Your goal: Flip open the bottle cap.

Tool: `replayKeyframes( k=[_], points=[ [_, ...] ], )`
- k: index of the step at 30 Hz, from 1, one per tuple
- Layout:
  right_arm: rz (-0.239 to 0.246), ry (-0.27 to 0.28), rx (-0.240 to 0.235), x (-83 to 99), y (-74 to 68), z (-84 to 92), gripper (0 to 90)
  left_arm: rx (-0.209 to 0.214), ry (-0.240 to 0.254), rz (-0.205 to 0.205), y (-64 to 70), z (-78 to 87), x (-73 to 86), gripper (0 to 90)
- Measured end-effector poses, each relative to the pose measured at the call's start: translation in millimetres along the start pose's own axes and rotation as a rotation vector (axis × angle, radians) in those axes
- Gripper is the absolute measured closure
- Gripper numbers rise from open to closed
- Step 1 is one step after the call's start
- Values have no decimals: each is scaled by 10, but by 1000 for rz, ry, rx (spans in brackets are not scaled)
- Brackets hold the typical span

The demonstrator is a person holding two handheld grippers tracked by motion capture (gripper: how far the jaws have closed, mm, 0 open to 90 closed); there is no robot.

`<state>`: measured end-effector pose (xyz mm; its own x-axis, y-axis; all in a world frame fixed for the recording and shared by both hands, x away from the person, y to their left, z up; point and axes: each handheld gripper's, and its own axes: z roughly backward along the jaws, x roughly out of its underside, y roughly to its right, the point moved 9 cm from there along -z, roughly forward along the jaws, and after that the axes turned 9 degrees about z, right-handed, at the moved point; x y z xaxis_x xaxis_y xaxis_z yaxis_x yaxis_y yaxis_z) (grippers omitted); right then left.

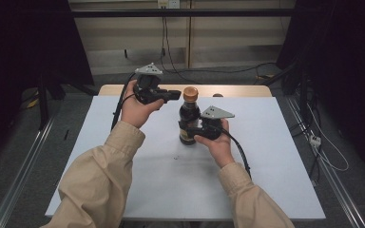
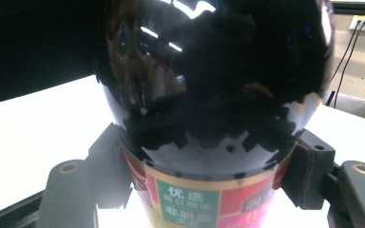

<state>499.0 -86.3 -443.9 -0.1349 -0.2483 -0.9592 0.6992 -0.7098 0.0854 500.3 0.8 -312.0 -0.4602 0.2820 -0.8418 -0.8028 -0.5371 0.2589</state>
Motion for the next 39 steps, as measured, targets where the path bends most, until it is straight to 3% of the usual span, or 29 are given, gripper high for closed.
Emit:
replayKeyframes(
  k=[18, 30, 33, 35, 39],
  points=[
    [-1, 1, 3, 1, 2, 0, 305, 23, -38, -33, 73, -46, 6, 900],
    [1, 0, 3, 1, 1, -2, 308, 31, -38, -25, 78, -45, 11, 900],
    [-4, -2, 1, 2, 4, 1, 310, 54, -31, -29, 89, -48, 0, 900],
    [-2, -1, 8, 6, 8, 4, 313, 69, -31, -8, 89, -44, -1, 900],
    [-1, -4, 6, 3, 1, -3, 314, 53, -38, -30, 87, -36, -4, 900]
  ],
)
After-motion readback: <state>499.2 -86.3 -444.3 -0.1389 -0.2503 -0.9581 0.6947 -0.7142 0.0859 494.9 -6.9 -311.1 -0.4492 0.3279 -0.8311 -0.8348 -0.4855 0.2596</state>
